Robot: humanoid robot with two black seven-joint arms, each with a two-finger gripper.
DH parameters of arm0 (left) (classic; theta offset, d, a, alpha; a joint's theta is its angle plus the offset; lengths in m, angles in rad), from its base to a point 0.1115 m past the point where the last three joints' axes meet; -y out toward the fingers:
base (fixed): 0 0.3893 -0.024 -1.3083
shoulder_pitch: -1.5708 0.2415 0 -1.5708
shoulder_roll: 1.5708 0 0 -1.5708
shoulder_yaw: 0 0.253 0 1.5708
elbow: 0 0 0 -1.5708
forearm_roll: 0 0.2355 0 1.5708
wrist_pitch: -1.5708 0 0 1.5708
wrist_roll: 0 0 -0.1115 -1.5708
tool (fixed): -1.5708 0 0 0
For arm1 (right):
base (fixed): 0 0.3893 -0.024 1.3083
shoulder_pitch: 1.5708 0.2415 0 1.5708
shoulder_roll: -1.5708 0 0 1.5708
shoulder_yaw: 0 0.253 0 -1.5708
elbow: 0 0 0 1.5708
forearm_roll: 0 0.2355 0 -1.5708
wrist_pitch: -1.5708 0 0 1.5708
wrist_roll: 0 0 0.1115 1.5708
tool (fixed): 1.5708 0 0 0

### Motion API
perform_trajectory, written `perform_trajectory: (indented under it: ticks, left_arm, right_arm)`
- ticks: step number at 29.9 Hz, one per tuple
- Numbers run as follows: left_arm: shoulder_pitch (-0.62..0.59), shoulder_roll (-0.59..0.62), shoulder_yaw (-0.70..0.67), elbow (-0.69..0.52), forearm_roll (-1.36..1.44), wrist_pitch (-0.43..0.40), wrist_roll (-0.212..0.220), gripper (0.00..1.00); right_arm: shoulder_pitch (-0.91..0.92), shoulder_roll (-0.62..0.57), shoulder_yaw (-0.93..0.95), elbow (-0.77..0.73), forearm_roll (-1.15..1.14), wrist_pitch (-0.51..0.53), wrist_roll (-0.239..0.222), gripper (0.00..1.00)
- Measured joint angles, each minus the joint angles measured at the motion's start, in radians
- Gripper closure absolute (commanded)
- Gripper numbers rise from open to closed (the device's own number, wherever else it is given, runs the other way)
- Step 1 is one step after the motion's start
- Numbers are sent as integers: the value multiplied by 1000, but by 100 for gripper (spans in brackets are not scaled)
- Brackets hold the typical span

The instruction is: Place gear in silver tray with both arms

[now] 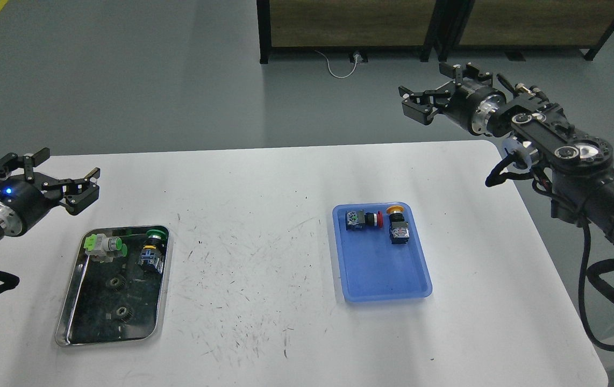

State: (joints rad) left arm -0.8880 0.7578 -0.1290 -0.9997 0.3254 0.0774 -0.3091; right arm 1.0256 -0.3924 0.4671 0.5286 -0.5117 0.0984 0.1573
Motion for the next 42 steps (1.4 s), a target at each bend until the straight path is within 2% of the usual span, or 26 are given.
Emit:
perform_trajectory:
  ticks: [12,20,24,27,32,42]
  left_arm:
    - [-247,-115,-1,83,-95,-28,85,2]
    - [-379,-212,-5,230,-211,-55,118,3]
    - [-429,-314,-31,382,-228,-56,126,2]
    - [-456,-349,-56,434,-230,-67,129,2]
    - [-470,-359,-90,444,-230,-104,129,2]
    - [-476,-390,-96,443,-230,-84,123,2]
  right_arm:
    - [4,-59,166,-142,91,-38,4,1]
    - [58,-74,206,-174,166,-31,11,1]
    - [78,-65,198,-180,172,-33,10,1]
    - [84,-58,191,-182,173,-36,8,1]
    - [92,-56,170,-184,169,-44,8,1]
    - [153,-18,120,-191,168,-131,10,1]
